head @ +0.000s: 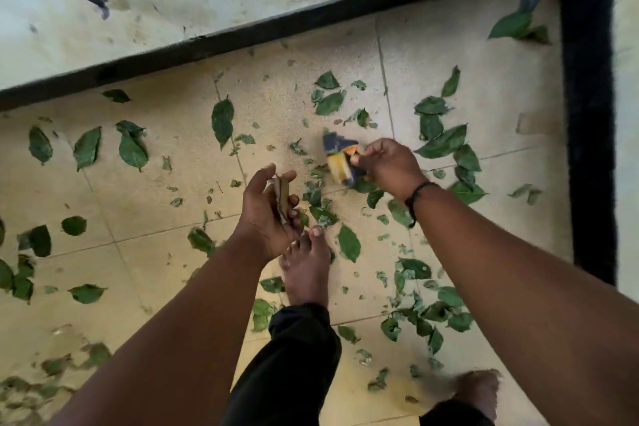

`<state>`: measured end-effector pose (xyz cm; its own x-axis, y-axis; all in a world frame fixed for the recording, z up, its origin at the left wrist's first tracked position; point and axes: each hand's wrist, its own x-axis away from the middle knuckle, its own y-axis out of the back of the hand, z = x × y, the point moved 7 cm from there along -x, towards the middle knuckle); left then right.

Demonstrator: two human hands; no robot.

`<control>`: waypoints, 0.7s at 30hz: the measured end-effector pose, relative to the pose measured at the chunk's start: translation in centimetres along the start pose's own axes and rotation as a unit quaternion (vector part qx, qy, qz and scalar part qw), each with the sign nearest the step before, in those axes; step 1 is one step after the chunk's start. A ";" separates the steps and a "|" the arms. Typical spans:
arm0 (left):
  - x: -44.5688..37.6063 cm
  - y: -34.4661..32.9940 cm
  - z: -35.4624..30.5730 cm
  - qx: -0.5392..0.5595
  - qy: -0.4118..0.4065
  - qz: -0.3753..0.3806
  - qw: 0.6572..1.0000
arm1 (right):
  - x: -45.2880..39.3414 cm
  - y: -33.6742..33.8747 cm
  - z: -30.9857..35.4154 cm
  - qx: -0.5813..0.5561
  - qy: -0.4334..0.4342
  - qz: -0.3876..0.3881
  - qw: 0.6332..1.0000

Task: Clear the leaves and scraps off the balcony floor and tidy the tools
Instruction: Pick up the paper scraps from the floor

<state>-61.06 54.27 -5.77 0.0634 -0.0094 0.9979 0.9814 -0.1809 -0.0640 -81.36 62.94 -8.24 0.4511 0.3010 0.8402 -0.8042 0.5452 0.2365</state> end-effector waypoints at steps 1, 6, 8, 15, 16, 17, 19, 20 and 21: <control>0.2 -0.3 0.6 0.007 0.000 0.001 1.000 | 1.3 0.1 -0.7 -0.065 -0.032 0.019 0.997; 1.2 -3.5 3.4 -0.009 0.012 0.072 0.997 | 6.8 -2.5 -4.9 -0.330 -0.186 0.127 0.917; 1.7 -5.5 4.7 -0.046 0.004 0.106 0.993 | 8.6 -3.9 -6.3 -0.299 -0.199 0.160 0.919; -0.4 -7.8 11.0 -0.286 0.071 -0.001 0.955 | 7.4 1.5 -8.2 0.055 -0.122 0.195 0.972; -0.5 -8.9 11.6 -0.263 0.075 -0.004 0.962 | 6.9 2.9 -7.9 0.074 -0.107 0.205 0.970; -0.5 -10.5 12.4 -0.242 0.078 -0.001 0.967 | 5.9 5.0 -7.5 0.091 -0.087 0.198 0.972; -0.2 -13.5 13.5 -0.231 0.075 0.010 0.970 | 2.8 10.2 -6.6 0.157 -0.035 0.127 0.979; -0.2 -14.7 13.8 -0.242 0.068 0.017 0.968 | 0.8 13.3 -6.2 0.231 -0.007 0.073 0.970; -0.3 -15.5 13.8 -0.252 0.060 0.023 0.966 | -0.9 16.3 -5.8 0.320 0.008 0.015 0.947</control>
<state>-73.78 70.66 -5.10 0.0537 -0.1364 0.9892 0.7631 -0.6333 -0.1287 -92.69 76.08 -7.97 0.4253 0.3244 0.8449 -0.8845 -0.0488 0.4640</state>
